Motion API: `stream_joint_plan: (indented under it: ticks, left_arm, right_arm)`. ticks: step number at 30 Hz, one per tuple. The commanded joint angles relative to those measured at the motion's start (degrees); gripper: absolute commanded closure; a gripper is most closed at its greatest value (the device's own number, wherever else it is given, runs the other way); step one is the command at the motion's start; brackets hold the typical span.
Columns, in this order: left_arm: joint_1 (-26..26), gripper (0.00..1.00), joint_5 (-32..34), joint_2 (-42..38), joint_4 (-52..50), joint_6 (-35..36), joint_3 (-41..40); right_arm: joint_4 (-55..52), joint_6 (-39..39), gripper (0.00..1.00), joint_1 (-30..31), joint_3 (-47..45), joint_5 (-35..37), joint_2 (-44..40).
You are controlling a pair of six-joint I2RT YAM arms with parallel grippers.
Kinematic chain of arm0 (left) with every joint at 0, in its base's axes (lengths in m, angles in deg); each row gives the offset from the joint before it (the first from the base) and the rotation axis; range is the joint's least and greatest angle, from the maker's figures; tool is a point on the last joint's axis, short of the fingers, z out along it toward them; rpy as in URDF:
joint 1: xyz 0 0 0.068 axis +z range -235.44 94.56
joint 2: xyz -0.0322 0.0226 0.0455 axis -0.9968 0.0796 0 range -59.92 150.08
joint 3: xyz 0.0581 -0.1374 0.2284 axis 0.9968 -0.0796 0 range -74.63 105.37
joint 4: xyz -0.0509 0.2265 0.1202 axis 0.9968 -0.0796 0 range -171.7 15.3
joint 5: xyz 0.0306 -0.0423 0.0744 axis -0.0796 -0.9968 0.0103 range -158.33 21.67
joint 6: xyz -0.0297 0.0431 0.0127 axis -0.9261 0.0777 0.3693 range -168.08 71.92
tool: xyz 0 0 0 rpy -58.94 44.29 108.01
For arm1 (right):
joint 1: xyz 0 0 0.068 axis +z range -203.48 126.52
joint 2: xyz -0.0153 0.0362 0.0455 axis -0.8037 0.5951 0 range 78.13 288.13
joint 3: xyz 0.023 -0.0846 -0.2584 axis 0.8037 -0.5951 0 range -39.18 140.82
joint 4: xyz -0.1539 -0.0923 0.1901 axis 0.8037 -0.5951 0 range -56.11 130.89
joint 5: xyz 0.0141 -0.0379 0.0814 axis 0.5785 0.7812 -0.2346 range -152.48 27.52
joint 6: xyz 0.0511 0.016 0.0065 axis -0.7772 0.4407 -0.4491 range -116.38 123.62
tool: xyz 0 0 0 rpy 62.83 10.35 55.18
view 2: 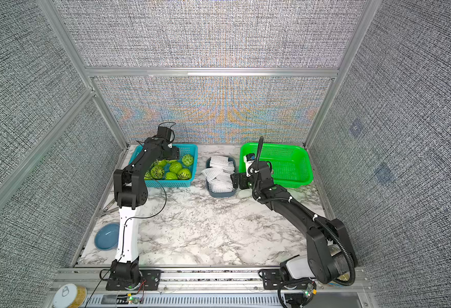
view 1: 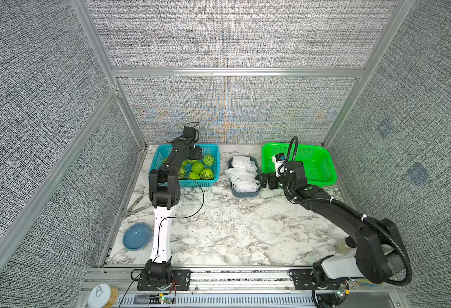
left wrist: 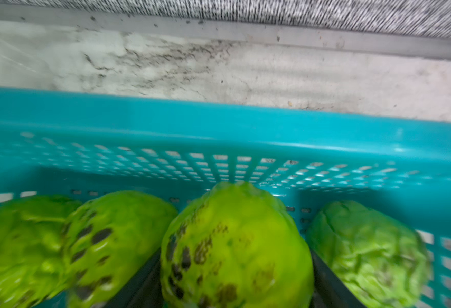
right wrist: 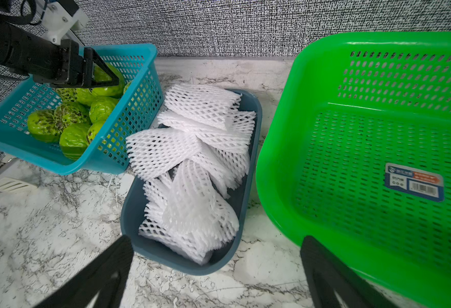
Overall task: Sleeve custard apples in foam nets
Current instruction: Pick up the custard apple from the basket.
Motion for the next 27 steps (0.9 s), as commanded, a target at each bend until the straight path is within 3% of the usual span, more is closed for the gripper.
stream_joint_plan:
  ticks: [1, 5, 8, 13, 18, 23, 27]
  left_arm:
    - [0.02, 0.35, 0.28, -3.56, 1.13, -1.99, -0.22]
    - [-0.05, 0.35, -3.52, -10.77, 5.18, -1.75, -5.8]
    - [0.0, 0.34, -11.2, -17.92, 10.55, -0.8, -12.69]
    - [-0.02, 0.35, -27.5, -30.76, 25.22, -1.18, -28.64]
    - [-0.11, 0.35, -45.96, -39.48, 43.98, -4.05, -41.44]
    - [-1.52, 0.35, -54.99, -43.79, 60.16, -4.38, -51.02]
    - [-4.2, 0.35, -56.03, -45.83, 62.39, 1.89, -53.97]
  right_arm:
    - [0.37, -0.02, 0.01, 0.06, 0.72, 0.45, -0.47]
    - [-0.47, -0.67, 0.01, -0.03, 3.38, 0.05, -1.28]
    - [-1.69, -2.85, 0.01, -0.55, 5.88, -1.14, -3.05]
    - [-2.98, -9.1, 0.01, -5.12, 9.11, -12.7, -7.22]
    - [-3.43, -20.96, 0.01, -15.05, 10.89, -28.73, -8.73]
    - [-1.94, -33.45, 0.01, -19.75, 13.32, -43.01, -6.64]
    - [0.39, -41.65, 0.01, -19.93, 14.6, -51.94, -3.69]
